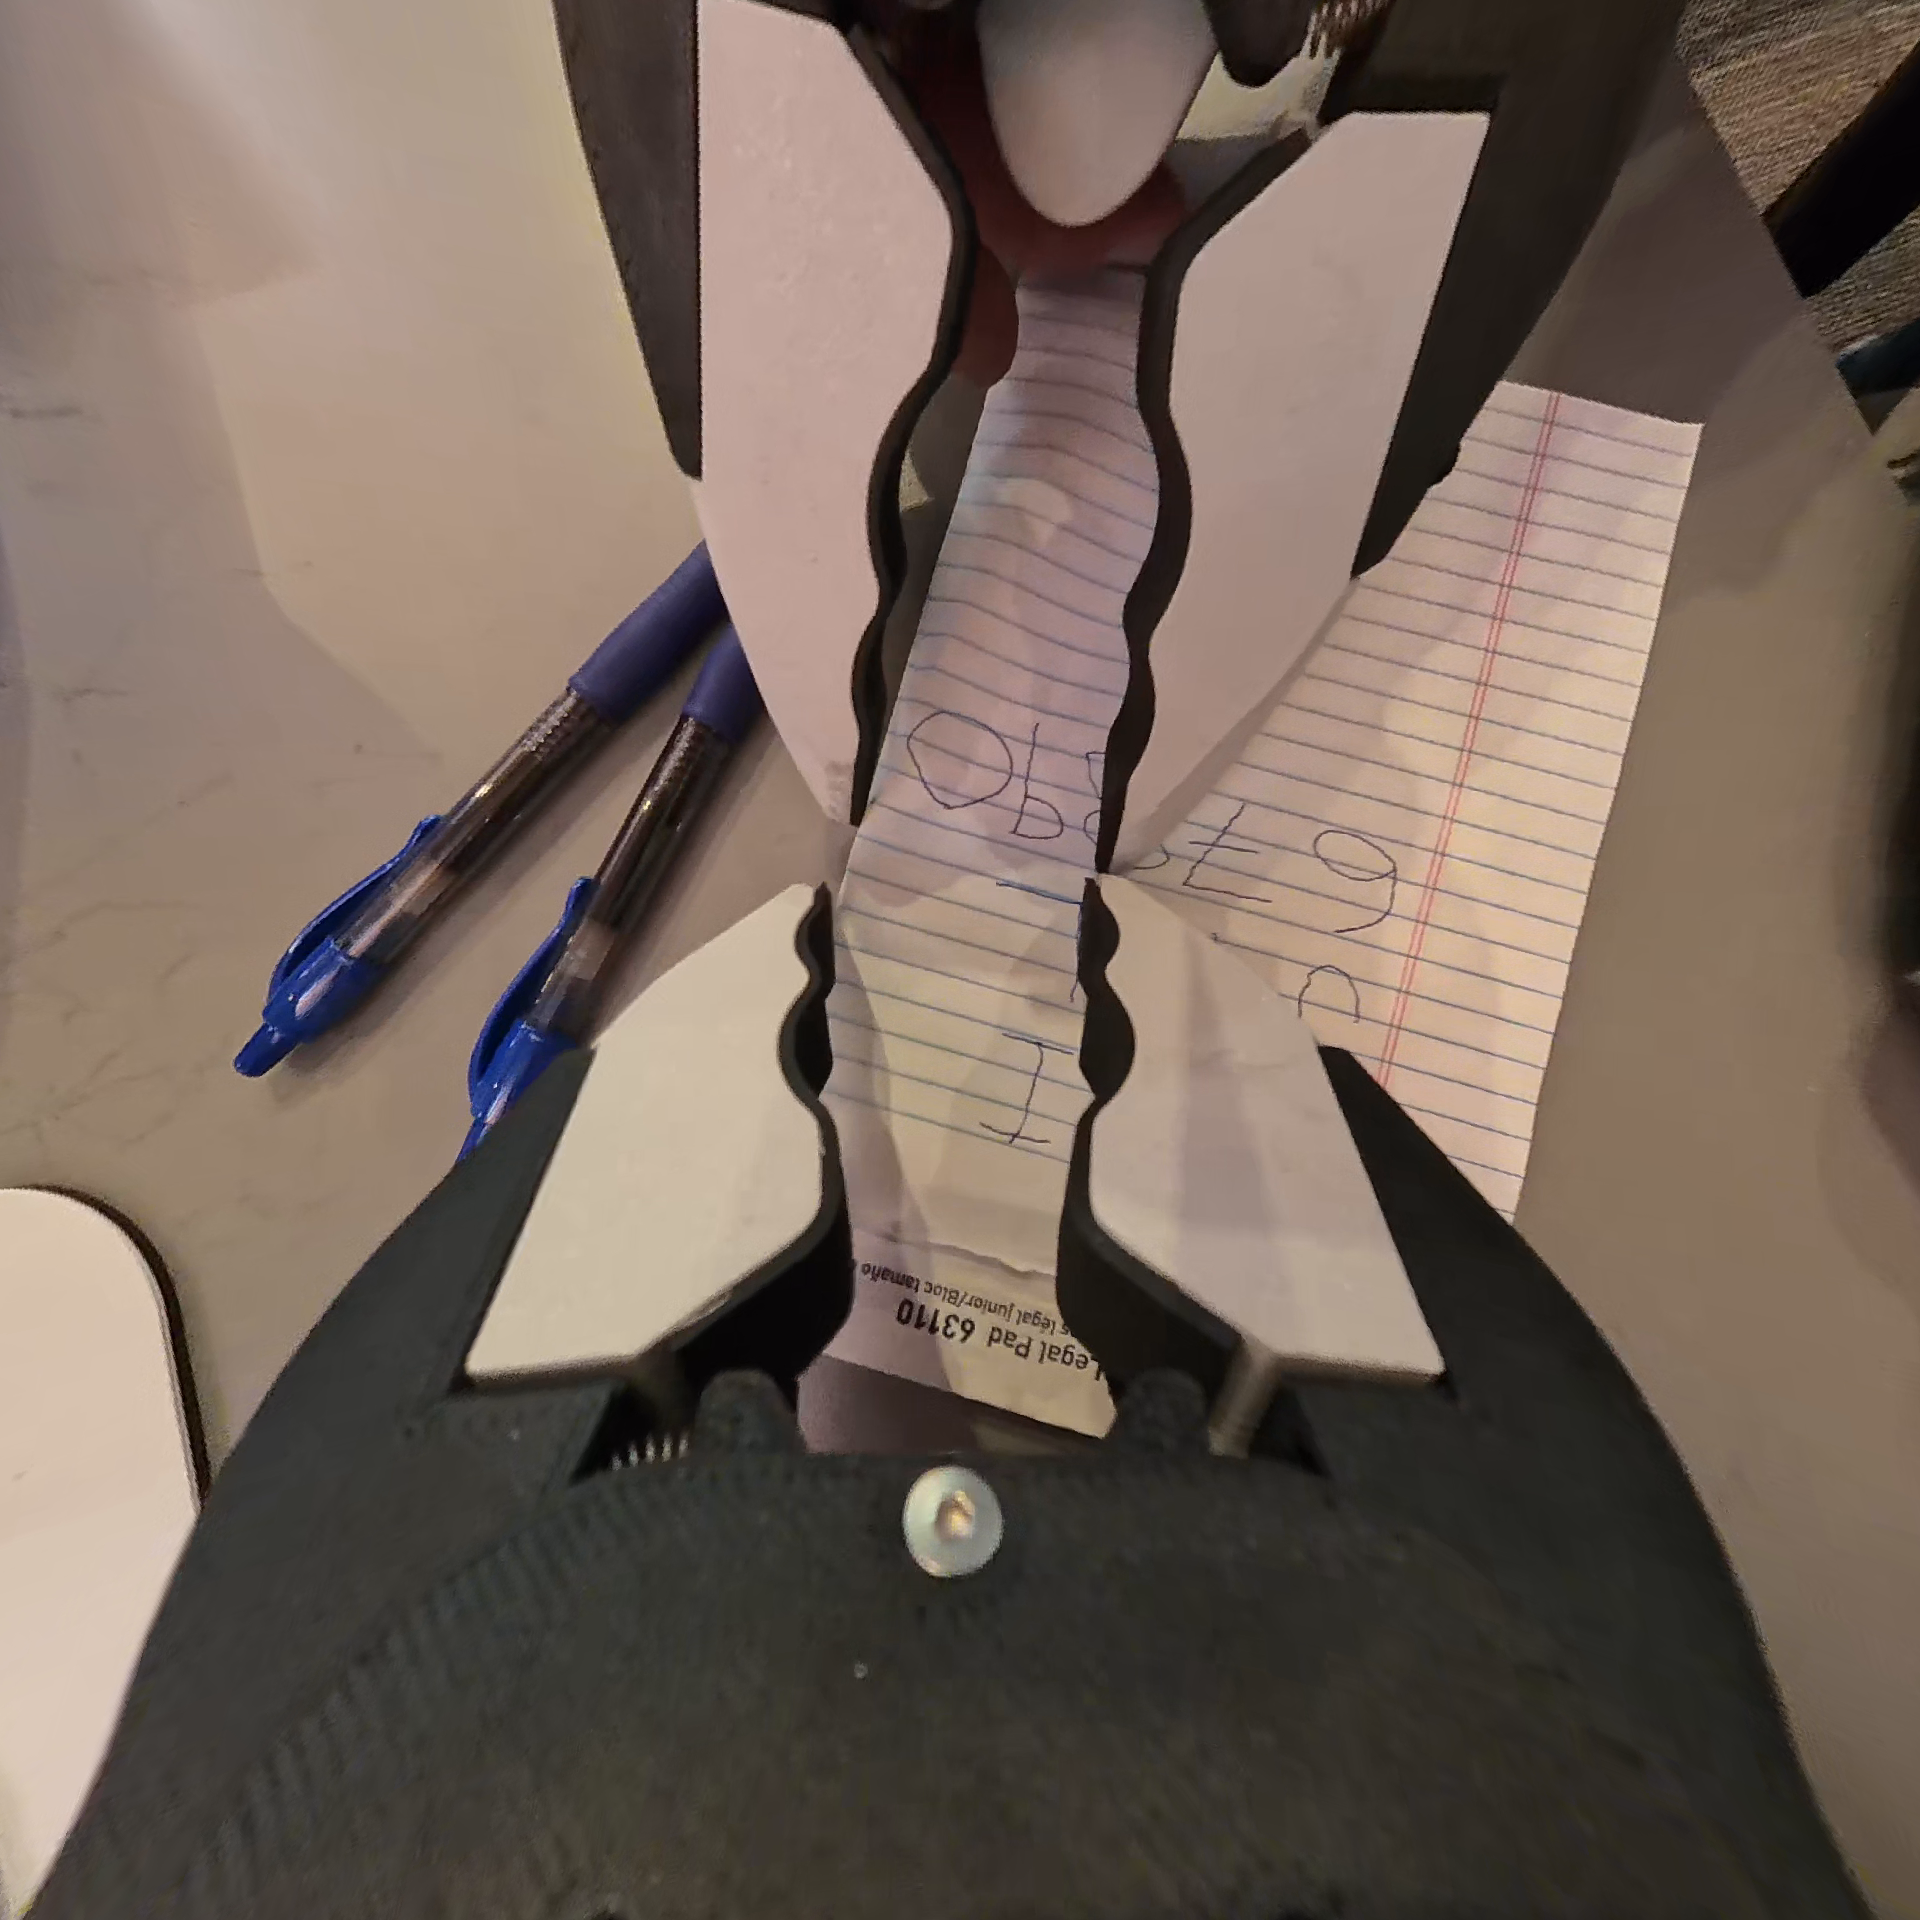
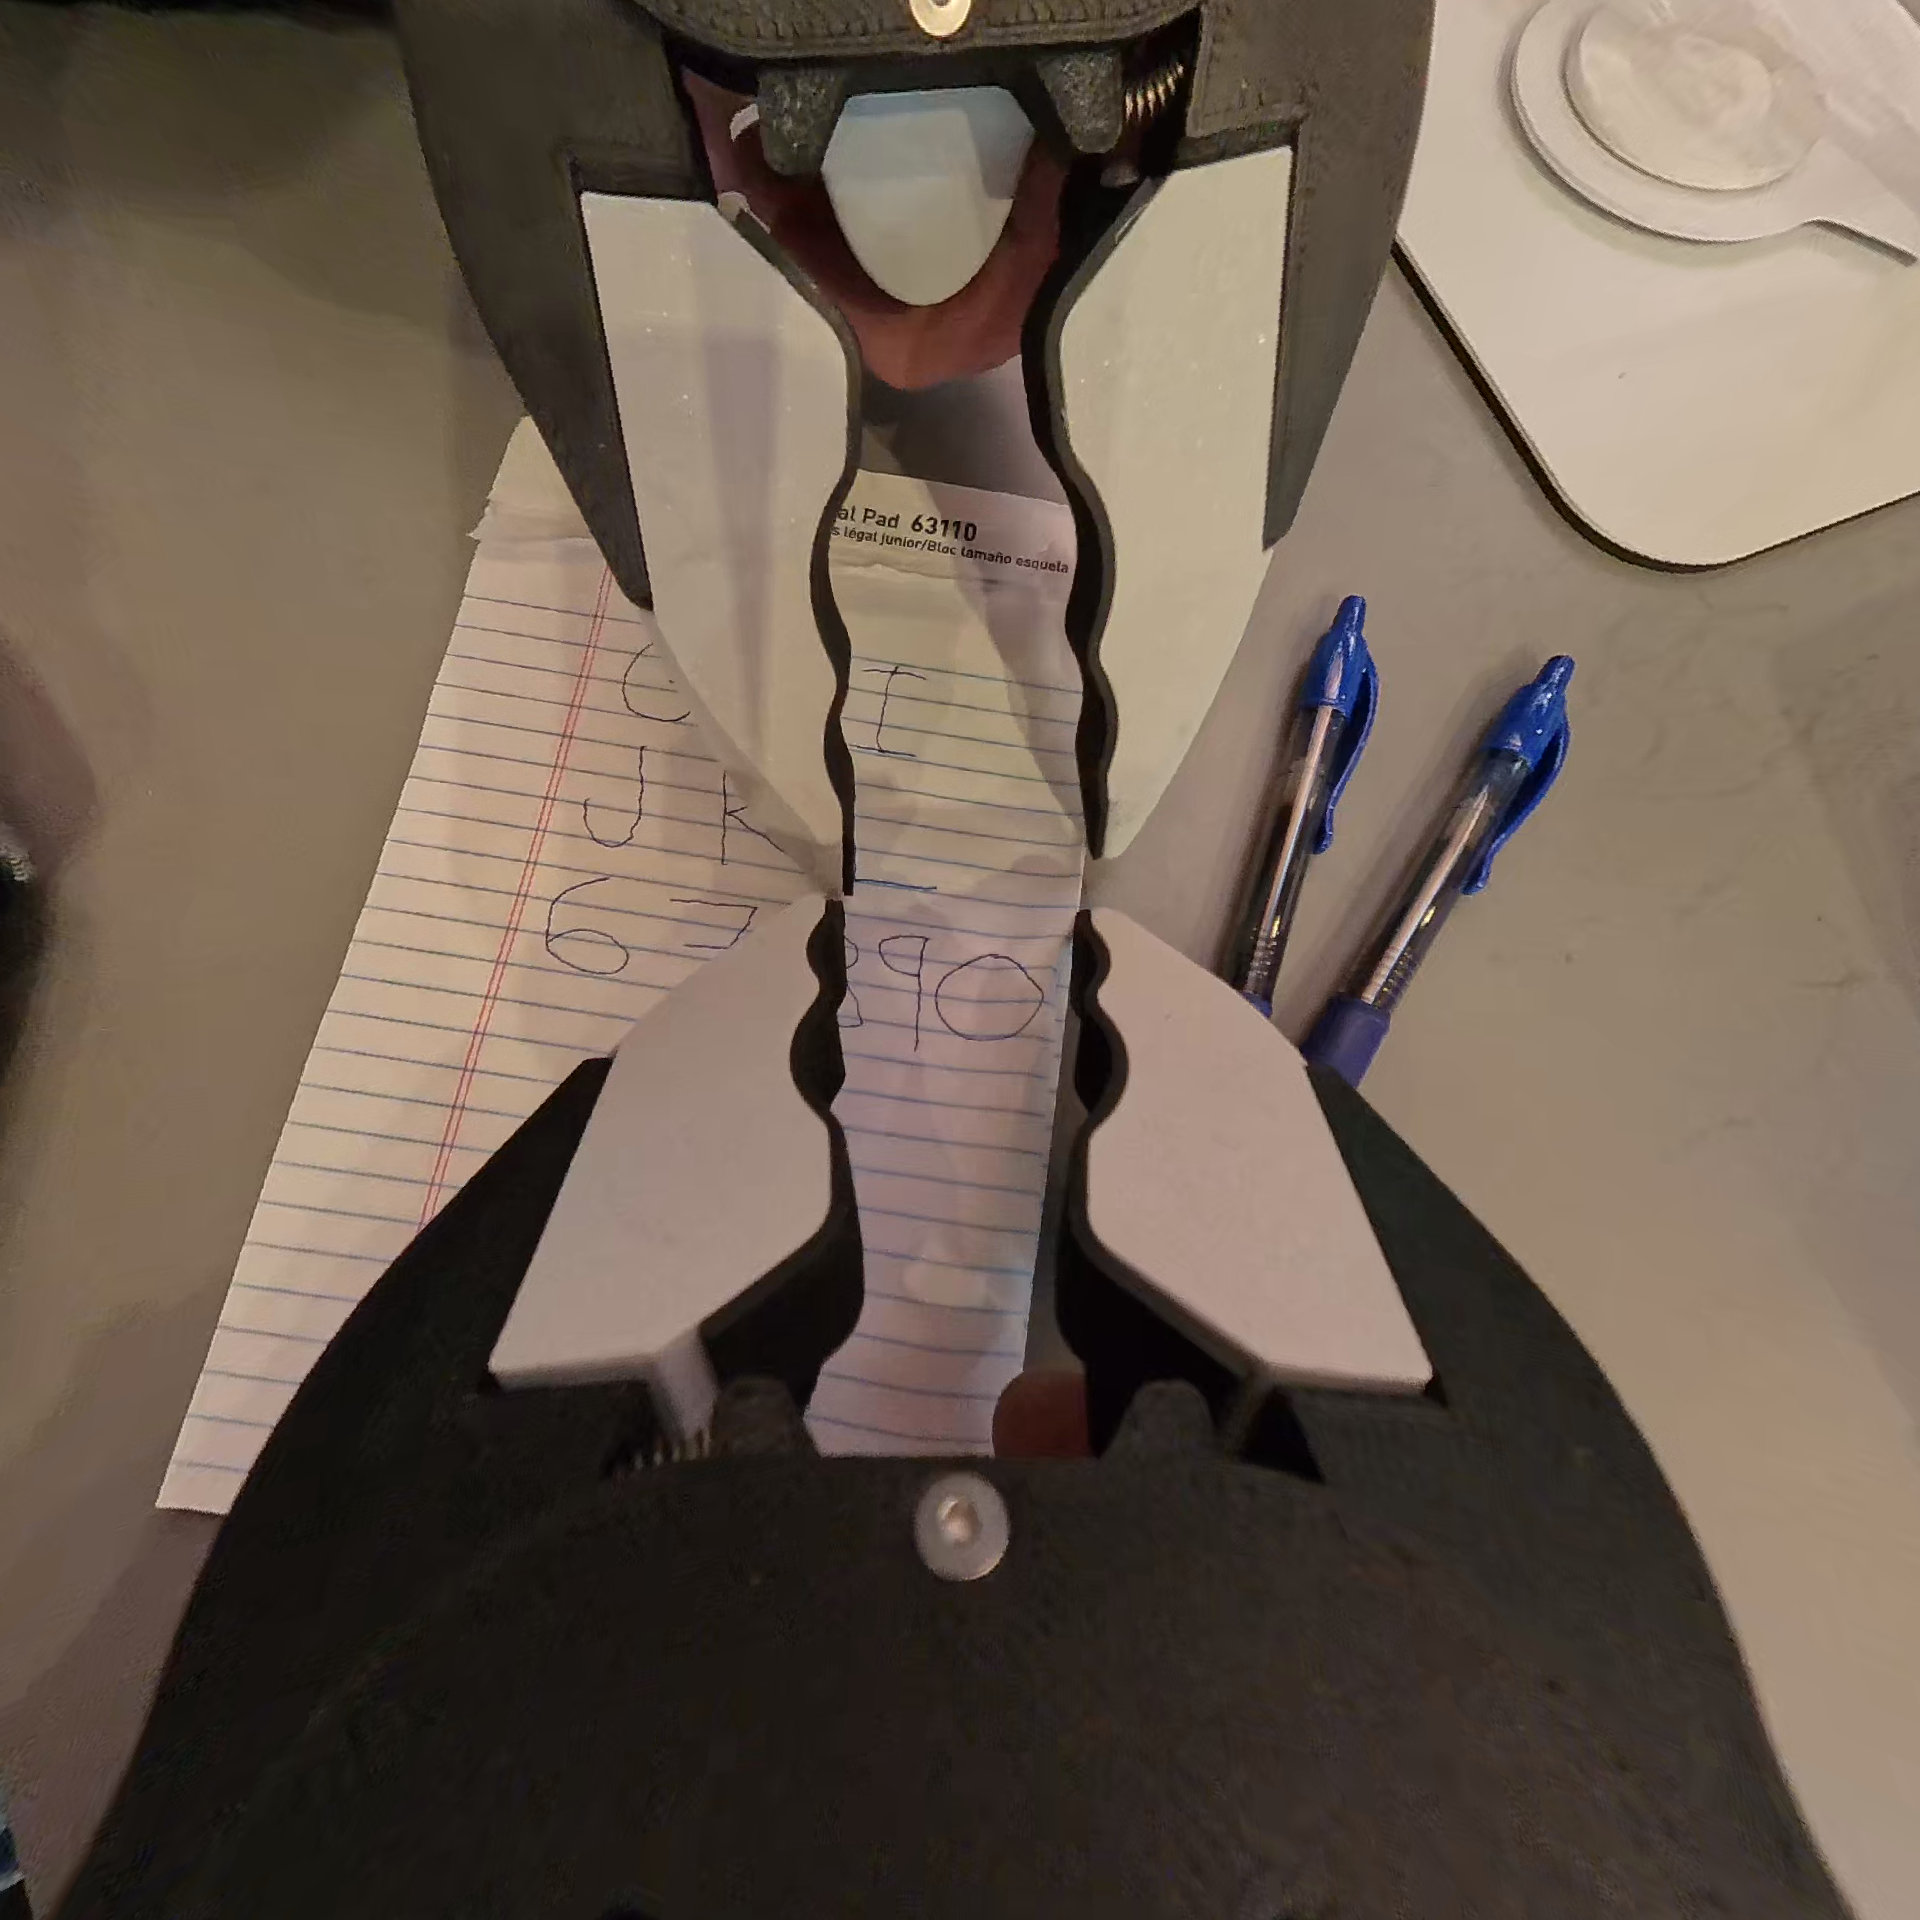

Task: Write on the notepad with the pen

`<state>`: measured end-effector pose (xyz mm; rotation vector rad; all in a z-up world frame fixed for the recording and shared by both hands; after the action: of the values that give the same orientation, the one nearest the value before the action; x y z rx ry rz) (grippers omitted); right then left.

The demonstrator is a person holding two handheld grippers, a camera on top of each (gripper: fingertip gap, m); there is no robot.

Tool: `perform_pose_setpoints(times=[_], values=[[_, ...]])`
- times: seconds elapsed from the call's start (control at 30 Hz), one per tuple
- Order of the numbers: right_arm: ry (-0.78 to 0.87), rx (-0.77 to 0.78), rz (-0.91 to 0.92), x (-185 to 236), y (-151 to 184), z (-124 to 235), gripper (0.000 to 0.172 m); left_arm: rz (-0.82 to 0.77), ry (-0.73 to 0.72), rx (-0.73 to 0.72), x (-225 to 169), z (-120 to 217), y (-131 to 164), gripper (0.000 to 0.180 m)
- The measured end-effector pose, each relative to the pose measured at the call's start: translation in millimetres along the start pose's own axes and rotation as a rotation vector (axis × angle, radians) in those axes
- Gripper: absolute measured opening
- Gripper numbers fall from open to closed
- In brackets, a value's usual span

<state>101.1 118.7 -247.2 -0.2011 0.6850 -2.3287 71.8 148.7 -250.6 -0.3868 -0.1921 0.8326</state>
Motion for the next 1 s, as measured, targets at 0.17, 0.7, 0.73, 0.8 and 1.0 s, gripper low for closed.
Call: perform_pose_setpoints(times=[0.17, 0.7, 0.73, 0.8, 1.0], values=[[-0.003, -0.004, -0.005, -0.7, 0.2, 0.5, 0.042, -0.004, -0.011, 0.003, -0.4, 0.4, -0.3, 0.045], [-0.005, -0.009, -0.007, -3.7, -0.9, 0.8, 0.044, -0.042, -0.076, 0.026, -2.4, 2.5, -1.9, 0.044], [-0.006, -0.011, -0.008, -3.8, -0.8, 0.8, 0.044, -0.050, -0.082, 0.029, -2.6, 2.6, -2.1, 0.043], [-0.009, -0.014, -0.011, -4.0, -0.8, 0.8, 0.044, -0.048, -0.081, 0.038, -2.5, 2.6, -2.3, 0.043], [-0.004, -0.018, -0.004, -4.4, -1.2, 1.6, 0.044, -0.056, -0.082, 0.048, -2.9, 2.5, -2.2, 0.042]])
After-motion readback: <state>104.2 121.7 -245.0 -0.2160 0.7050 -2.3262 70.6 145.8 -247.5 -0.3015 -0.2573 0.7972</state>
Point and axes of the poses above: each gripper's, where its closed fingertips meet, z back along the fingers, y out of its underside, x = y × z across the jaws, the point moved 3 cm from there along z, back along the fingers, and after that the axes turned 14 degrees about x, right-handed, at the moved point
